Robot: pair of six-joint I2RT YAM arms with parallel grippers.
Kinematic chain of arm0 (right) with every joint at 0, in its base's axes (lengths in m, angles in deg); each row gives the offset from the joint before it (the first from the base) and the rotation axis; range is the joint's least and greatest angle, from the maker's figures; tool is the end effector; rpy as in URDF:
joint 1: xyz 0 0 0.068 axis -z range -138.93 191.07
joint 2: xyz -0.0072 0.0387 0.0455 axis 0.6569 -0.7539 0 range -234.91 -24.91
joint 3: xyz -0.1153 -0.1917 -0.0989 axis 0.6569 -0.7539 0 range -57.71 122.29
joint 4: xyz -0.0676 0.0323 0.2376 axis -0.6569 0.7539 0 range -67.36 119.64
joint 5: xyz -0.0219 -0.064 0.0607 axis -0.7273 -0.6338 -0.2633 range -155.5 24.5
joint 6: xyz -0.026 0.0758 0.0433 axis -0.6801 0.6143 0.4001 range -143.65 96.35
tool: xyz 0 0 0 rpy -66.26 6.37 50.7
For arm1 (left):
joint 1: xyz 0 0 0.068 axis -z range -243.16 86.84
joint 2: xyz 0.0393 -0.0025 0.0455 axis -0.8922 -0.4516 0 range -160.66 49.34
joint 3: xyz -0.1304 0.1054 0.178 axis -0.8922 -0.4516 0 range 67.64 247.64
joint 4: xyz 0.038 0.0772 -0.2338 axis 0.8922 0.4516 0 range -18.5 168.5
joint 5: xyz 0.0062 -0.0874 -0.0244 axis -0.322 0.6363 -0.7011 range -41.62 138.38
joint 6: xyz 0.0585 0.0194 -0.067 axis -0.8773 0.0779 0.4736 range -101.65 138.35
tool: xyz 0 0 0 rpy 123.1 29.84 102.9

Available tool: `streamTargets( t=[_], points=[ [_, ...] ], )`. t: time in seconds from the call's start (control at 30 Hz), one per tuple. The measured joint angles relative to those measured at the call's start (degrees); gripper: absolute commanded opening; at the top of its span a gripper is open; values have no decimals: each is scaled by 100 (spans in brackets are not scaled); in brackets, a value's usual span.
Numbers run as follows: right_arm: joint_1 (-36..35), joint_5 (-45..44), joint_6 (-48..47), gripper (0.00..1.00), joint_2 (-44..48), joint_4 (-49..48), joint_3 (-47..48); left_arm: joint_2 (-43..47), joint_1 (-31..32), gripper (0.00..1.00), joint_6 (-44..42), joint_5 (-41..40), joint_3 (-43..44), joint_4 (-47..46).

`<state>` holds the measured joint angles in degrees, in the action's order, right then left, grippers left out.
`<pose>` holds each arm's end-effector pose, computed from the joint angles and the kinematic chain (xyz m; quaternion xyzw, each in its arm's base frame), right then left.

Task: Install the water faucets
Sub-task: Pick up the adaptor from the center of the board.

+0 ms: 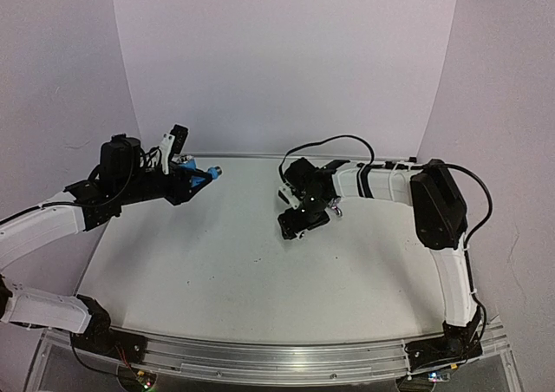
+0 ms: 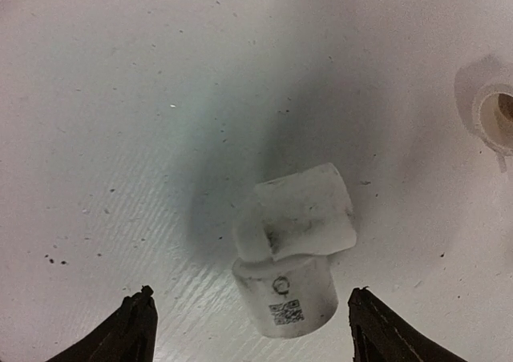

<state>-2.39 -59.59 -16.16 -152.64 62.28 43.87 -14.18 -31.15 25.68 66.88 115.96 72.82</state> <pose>0.3294 0.3237 0.1094 -0.3118 0.9254 0.1356 0.1674 0.2406 -0.1808 0.2776 0.2630 0.7522 -0.3200 0.5125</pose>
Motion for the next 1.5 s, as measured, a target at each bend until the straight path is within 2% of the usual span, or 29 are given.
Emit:
streamTargets(
  t=[0.23,0.47,0.53,0.63,0.7,0.77,0.9,1.0,1.1,1.2,1.33,1.5],
  points=[
    [2,-712,-631,80,-273,473,484,83,-26,0,73,78,-236,8],
    [2,-803,-1269,75,-823,600,1257,59,-28,0,324,153,-271,7],
    [2,-801,-1367,69,-951,667,1413,57,-34,0,367,190,-271,7],
    [2,-787,-1409,53,-1147,778,1693,57,-37,0,444,238,-271,7],
    [2,-753,-1356,46,-1258,861,1873,57,-37,0,470,250,-271,7],
    [2,-718,-1293,43,-1308,896,1968,59,-37,0,486,252,-271,7],
    [3,-638,-1096,46,-1309,935,1984,59,-40,0,500,259,-271,8],
    [7,-605,-992,30,-1305,931,1966,59,-46,0,503,285,-271,8],
    [4,-597,-934,22,-1258,866,1876,59,-48,0,503,296,-271,9],
    [2,-562,-818,10,-1019,566,1432,59,-51,0,506,299,-271,9],
    [-1,-356,-683,4,-216,-616,-51,81,-52,0,514,299,-271,12],
    [-35,145,-479,3,1446,-4320,-3502,194,-59,0,516,297,-271,13]
  ],
)
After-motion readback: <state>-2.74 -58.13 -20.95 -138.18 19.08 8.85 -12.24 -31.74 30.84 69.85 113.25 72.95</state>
